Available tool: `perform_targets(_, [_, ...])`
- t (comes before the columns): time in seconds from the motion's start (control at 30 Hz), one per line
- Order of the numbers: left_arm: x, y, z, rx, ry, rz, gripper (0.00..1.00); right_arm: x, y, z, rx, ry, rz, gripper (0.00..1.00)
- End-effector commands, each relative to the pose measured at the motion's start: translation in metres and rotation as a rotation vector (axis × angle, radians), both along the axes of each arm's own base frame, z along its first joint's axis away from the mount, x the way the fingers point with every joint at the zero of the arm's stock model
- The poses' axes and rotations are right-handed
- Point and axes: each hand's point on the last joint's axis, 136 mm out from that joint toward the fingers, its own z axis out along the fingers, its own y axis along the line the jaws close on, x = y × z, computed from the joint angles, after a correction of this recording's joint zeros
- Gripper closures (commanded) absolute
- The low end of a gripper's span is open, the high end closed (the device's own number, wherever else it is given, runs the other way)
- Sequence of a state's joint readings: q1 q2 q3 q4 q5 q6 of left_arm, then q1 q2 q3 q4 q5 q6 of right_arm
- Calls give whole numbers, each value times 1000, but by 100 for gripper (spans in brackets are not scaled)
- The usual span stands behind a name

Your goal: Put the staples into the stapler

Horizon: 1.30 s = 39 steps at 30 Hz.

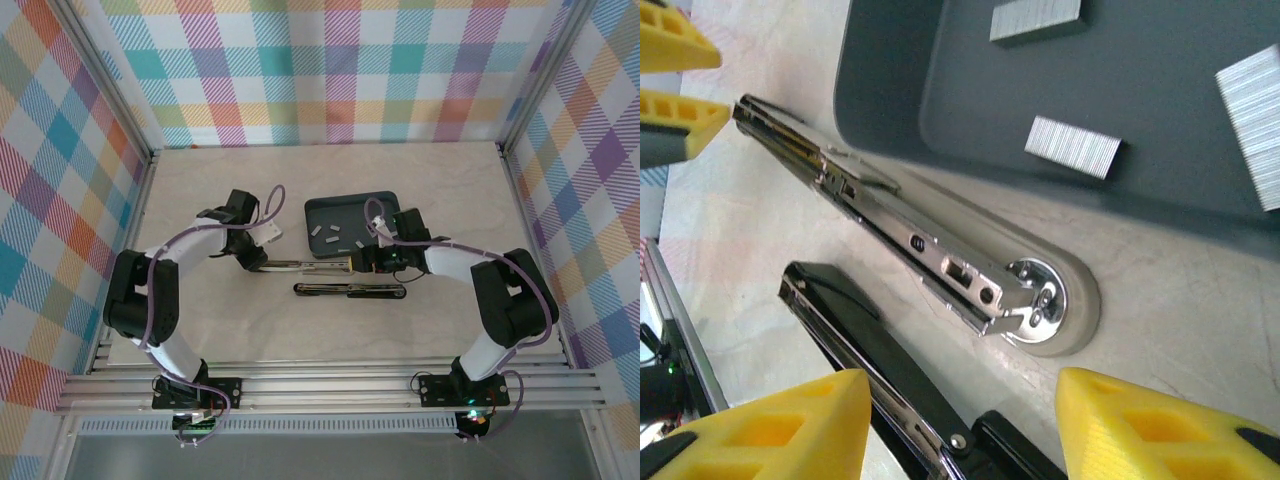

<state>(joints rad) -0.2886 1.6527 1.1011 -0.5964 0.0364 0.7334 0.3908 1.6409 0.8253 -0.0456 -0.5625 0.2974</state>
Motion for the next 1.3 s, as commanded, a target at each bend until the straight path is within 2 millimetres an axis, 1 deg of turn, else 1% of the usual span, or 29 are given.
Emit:
perform_targets(0.0, [8, -9, 44, -94, -83, 33, 54, 7, 5, 4, -17, 44, -54, 48])
perform_targets(0.1, [13, -15, 67, -154, -135, 67, 53, 11, 10, 0, -39, 66, -74, 48])
perform_targets(0.17, [15, -18, 80, -196, -156, 97, 51, 15, 10, -7, -57, 115, -117, 48])
perform_targets(0.27, [15, -23, 97, -260, -191, 136, 49, 17, 14, -14, -68, 193, -132, 49])
perform_targets(0.43, [12, -22, 113, -313, -242, 176, 48, 17, 23, -10, -56, 195, -128, 53])
perform_targets(0.53, [7, -21, 117, -321, -254, 182, 47, 13, 35, -8, -43, 206, -109, 55])
perform_targets(0.63, [4, -17, 120, -319, -274, 195, 48, 8, 50, -10, -46, 220, -82, 56])
perform_targets(0.73, [2, -13, 123, -321, -293, 218, 46, 5, 65, -13, -43, 230, -63, 57])
perform_targets(0.8, [1, -11, 123, -323, -294, 240, 44, 6, 76, -11, -41, 219, -48, 57])
perform_targets(1.0, [-1, -7, 120, -366, -265, 331, 42, 7, 114, -3, -38, 177, 14, 57])
perform_targets(1.17, [-2, -3, 119, -418, -270, 420, 40, 5, 148, -3, -29, 154, 76, 57])
perform_targets(1.23, [-4, -2, 116, -430, -260, 435, 40, 4, 155, -2, -29, 139, 97, 57])
perform_targets(1.27, [-6, -2, 115, -434, -255, 436, 40, 4, 158, 1, -21, 121, 103, 57])
